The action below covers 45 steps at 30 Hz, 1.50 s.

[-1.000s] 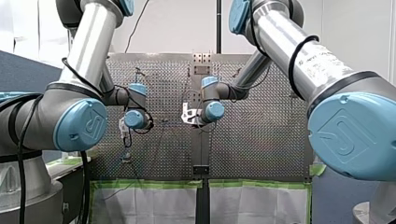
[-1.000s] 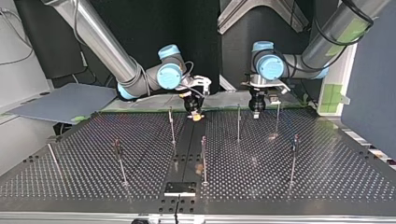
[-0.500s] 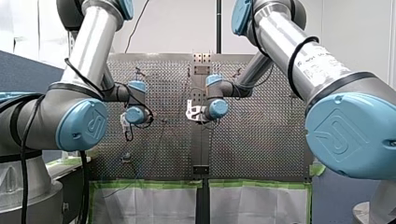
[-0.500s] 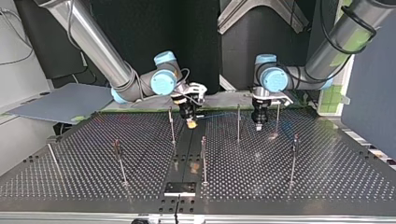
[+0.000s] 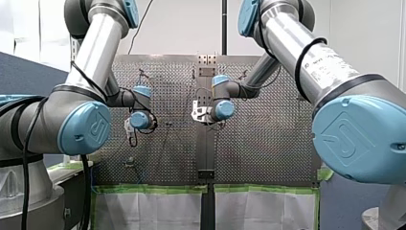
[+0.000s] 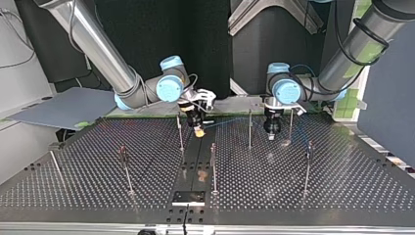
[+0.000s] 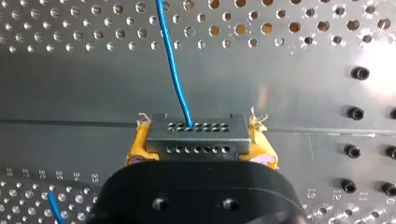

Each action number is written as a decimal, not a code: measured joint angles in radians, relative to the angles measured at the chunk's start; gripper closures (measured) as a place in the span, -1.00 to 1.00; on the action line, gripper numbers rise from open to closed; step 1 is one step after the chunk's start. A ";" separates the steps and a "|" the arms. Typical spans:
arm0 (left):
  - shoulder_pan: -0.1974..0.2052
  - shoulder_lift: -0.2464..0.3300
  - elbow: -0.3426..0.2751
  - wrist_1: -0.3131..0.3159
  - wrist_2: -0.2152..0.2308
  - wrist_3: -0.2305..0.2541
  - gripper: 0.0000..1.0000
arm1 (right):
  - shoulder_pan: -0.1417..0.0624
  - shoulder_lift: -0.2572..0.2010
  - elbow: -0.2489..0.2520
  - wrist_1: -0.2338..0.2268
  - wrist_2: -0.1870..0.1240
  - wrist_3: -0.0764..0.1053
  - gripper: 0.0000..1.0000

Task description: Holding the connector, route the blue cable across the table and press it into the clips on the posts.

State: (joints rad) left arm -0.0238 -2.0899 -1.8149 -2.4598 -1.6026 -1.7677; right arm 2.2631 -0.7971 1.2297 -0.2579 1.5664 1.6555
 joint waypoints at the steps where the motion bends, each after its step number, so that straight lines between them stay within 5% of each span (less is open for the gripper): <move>1: -0.001 0.000 0.000 -0.007 -0.006 0.001 -0.37 | -0.002 0.000 0.000 0.000 0.000 0.000 1.00; 2: -0.002 0.000 0.000 -0.013 -0.011 0.002 -0.82 | -0.004 0.000 -0.001 0.000 0.000 0.000 1.00; 4: -0.005 0.000 0.000 -0.028 -0.023 0.007 -1.00 | -0.007 0.000 -0.001 0.000 0.000 0.000 1.00; 17: -0.032 0.020 -0.002 -0.132 -0.051 0.056 -1.00 | -0.015 0.000 0.000 0.002 0.000 0.000 1.00; 28: -0.057 0.108 -0.077 -0.228 -0.081 0.061 -1.00 | -0.014 0.000 0.000 0.007 0.000 0.000 1.00; 45: -0.113 0.238 -0.171 -0.244 -0.115 0.075 -1.00 | -0.010 0.000 0.000 0.023 0.000 -0.001 1.00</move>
State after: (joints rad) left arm -0.1365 -1.8514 -1.9863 -2.7036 -1.7177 -1.6929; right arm 2.2533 -0.7971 1.2298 -0.2347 1.5659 1.6550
